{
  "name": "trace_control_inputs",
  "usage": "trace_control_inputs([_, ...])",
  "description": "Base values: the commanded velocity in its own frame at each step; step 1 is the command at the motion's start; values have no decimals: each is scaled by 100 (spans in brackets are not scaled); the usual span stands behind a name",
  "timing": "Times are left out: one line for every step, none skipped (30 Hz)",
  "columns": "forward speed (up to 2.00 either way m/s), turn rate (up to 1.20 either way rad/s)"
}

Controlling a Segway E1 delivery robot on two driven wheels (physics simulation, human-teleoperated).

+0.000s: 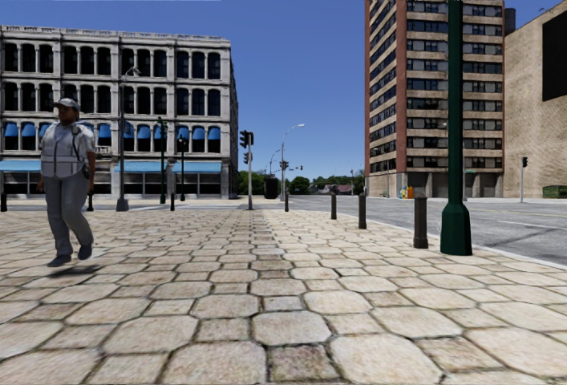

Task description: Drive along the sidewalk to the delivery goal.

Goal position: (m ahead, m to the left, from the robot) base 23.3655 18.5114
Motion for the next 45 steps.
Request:
trace_control_inputs([200,17])
trace_control_inputs([200,18])
trace_control_inputs([200,19])
trace_control_inputs([200,21])
trace_control_inputs([200,21])
trace_control_inputs([200,22])
trace_control_inputs([200,23])
trace_control_inputs([200,23])
trace_control_inputs([200,23])
trace_control_inputs([200,24])
trace_control_inputs([200,24])
trace_control_inputs([200,26])
trace_control_inputs([200,26])
trace_control_inputs([200,27])
trace_control_inputs([200,28])
trace_control_inputs([200,29])
trace_control_inputs([200,29])
trace_control_inputs([200,29])
trace_control_inputs([200,29])
trace_control_inputs([200,29])
trace_control_inputs([200,29])
trace_control_inputs([200,29])
trace_control_inputs([200,29])
trace_control_inputs([200,29])
trace_control_inputs([200,29])
trace_control_inputs([200,29])
trace_control_inputs([200,29])
trace_control_inputs([200,29])
trace_control_inputs([200,29])
trace_control_inputs([200,29])
trace_control_inputs([200,29])
trace_control_inputs([200,29])
trace_control_inputs([200,29])
trace_control_inputs([200,29])
trace_control_inputs([200,29])
trace_control_inputs([200,29])
trace_control_inputs([200,29])
trace_control_inputs([200,29])
trace_control_inputs([200,29])
trace_control_inputs([200,29])
trace_control_inputs([200,29])
trace_control_inputs([200,29])
trace_control_inputs([200,29])
trace_control_inputs([200,29])
trace_control_inputs([200,29])
